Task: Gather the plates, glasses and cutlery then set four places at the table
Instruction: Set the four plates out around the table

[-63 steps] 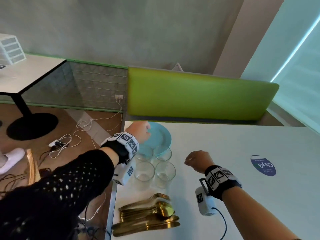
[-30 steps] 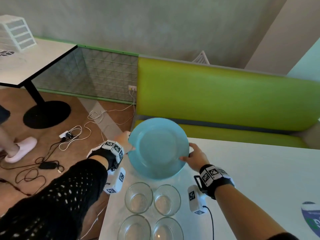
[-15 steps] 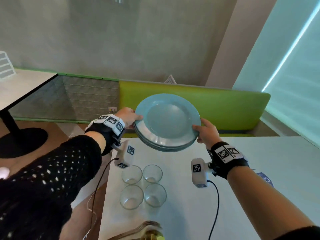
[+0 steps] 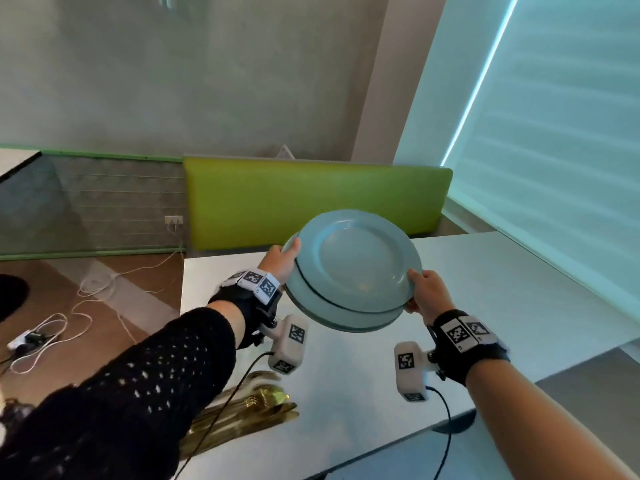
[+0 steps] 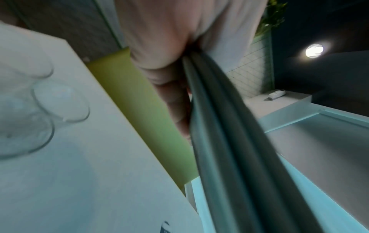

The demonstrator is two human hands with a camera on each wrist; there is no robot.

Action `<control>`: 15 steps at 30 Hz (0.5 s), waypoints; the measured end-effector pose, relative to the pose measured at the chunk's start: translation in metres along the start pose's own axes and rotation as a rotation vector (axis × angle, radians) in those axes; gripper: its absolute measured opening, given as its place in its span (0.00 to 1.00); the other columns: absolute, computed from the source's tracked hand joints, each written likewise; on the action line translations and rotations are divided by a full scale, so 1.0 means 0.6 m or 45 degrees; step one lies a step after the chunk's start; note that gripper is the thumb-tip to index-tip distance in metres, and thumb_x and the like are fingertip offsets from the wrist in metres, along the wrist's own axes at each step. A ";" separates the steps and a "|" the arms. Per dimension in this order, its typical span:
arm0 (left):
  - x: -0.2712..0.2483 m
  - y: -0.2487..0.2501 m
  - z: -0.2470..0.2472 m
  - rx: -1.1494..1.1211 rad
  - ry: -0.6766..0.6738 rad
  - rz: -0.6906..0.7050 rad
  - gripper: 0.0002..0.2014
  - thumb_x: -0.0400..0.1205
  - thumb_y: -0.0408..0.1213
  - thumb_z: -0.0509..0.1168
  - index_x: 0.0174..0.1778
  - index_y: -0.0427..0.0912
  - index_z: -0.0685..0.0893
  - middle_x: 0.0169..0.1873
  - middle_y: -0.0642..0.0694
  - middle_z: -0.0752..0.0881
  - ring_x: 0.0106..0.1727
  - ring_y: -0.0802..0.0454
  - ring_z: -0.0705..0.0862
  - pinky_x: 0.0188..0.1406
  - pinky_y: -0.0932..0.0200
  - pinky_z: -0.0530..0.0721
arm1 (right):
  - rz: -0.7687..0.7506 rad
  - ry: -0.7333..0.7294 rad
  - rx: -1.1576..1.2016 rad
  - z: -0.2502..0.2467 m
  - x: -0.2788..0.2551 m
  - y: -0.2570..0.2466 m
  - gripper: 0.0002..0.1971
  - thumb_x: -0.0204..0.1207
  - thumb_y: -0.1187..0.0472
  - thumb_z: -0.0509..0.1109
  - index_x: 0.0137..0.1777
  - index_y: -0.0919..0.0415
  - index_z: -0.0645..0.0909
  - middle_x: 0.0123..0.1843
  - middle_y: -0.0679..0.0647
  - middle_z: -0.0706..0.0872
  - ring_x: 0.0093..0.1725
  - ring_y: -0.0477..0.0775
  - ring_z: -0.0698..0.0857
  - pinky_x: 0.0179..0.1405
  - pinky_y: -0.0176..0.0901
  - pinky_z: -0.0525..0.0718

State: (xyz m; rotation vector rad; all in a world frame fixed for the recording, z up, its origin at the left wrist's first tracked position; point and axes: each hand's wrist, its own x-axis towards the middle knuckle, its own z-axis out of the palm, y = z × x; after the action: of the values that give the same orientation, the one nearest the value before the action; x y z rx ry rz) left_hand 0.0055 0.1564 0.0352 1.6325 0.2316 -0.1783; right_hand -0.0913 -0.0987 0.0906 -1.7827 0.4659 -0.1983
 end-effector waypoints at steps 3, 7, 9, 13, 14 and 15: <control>-0.107 0.040 0.047 0.065 0.007 0.020 0.26 0.79 0.58 0.56 0.50 0.35 0.82 0.54 0.31 0.86 0.55 0.36 0.86 0.61 0.44 0.82 | 0.082 0.031 0.001 -0.036 0.001 0.028 0.11 0.85 0.62 0.55 0.49 0.70 0.73 0.33 0.61 0.75 0.23 0.55 0.72 0.13 0.36 0.72; -0.118 0.032 0.108 0.134 0.130 -0.064 0.17 0.86 0.45 0.53 0.51 0.34 0.80 0.49 0.33 0.81 0.53 0.36 0.82 0.50 0.53 0.76 | 0.200 0.076 0.108 -0.084 0.021 0.065 0.16 0.84 0.64 0.55 0.64 0.74 0.74 0.50 0.66 0.79 0.34 0.59 0.80 0.25 0.47 0.83; -0.104 0.022 0.131 0.138 0.188 -0.105 0.21 0.86 0.44 0.54 0.61 0.29 0.80 0.55 0.32 0.82 0.59 0.35 0.82 0.55 0.52 0.78 | 0.251 0.123 0.167 -0.111 0.028 0.077 0.16 0.84 0.65 0.55 0.65 0.75 0.74 0.46 0.65 0.80 0.34 0.58 0.79 0.31 0.51 0.82; -0.077 0.006 0.154 0.115 0.317 -0.159 0.23 0.85 0.43 0.54 0.67 0.27 0.75 0.63 0.29 0.81 0.62 0.34 0.81 0.56 0.51 0.78 | 0.331 0.206 0.303 -0.164 0.047 0.107 0.17 0.86 0.65 0.54 0.68 0.77 0.71 0.41 0.61 0.78 0.38 0.61 0.79 0.43 0.61 0.80; -0.070 0.004 0.155 0.118 0.359 -0.173 0.23 0.85 0.43 0.54 0.68 0.28 0.74 0.64 0.29 0.81 0.63 0.34 0.81 0.57 0.51 0.77 | 0.345 0.231 0.321 -0.174 0.052 0.116 0.18 0.86 0.65 0.54 0.69 0.77 0.69 0.44 0.62 0.78 0.41 0.62 0.79 0.46 0.62 0.80; -0.064 0.004 0.153 0.118 0.407 -0.176 0.23 0.86 0.44 0.54 0.70 0.29 0.73 0.65 0.29 0.80 0.63 0.33 0.80 0.58 0.51 0.77 | 0.363 0.260 0.337 -0.181 0.056 0.126 0.18 0.86 0.66 0.54 0.70 0.78 0.68 0.47 0.63 0.78 0.44 0.63 0.79 0.48 0.62 0.80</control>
State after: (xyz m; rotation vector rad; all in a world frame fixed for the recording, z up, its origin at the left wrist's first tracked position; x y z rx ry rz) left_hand -0.0291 0.0629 0.0403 1.7338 0.5886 -0.0316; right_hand -0.1173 -0.2243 0.0431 -1.4258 0.7961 -0.2314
